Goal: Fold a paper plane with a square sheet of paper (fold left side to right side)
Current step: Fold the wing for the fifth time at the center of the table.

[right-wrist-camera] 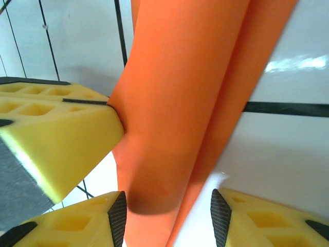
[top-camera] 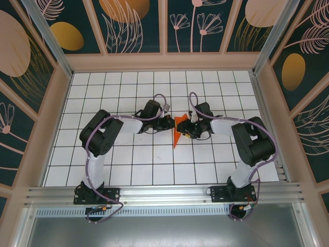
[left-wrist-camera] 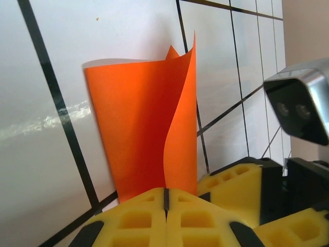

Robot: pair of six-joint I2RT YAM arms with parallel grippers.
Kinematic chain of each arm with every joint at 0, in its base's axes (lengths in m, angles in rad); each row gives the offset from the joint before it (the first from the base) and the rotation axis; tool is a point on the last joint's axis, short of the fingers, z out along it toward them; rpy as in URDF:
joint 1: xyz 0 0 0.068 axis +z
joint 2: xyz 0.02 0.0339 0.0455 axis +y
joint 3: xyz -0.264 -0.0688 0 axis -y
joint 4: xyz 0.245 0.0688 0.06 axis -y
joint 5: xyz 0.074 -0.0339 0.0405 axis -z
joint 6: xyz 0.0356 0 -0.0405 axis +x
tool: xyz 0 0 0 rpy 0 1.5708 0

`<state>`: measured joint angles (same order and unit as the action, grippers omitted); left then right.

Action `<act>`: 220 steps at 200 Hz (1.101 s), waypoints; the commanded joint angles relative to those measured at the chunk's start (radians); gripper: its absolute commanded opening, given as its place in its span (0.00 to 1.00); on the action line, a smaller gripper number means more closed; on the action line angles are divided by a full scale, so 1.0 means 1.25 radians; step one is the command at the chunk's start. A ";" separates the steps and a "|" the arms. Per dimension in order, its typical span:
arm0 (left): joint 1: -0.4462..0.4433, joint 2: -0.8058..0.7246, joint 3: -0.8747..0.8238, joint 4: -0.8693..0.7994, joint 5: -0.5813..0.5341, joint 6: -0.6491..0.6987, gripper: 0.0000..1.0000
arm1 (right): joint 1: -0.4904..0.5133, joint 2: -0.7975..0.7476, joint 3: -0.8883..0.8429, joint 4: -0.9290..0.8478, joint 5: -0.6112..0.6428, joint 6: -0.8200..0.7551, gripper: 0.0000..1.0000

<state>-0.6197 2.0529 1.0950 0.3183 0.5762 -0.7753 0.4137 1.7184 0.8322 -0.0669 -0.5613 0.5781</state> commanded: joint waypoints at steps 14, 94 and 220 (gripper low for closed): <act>0.006 0.025 0.045 -0.062 0.008 0.071 0.00 | -0.067 -0.093 -0.025 -0.005 0.016 -0.026 0.48; 0.005 0.036 0.063 -0.069 0.008 0.078 0.00 | -0.138 0.038 0.079 0.024 0.034 -0.016 0.08; 0.006 0.037 0.064 -0.066 0.011 0.075 0.00 | -0.139 0.138 0.149 0.044 0.030 0.003 0.06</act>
<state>-0.6197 2.0769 1.1522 0.2535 0.5762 -0.7063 0.2443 1.8774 0.9920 -0.0338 -0.5228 0.5674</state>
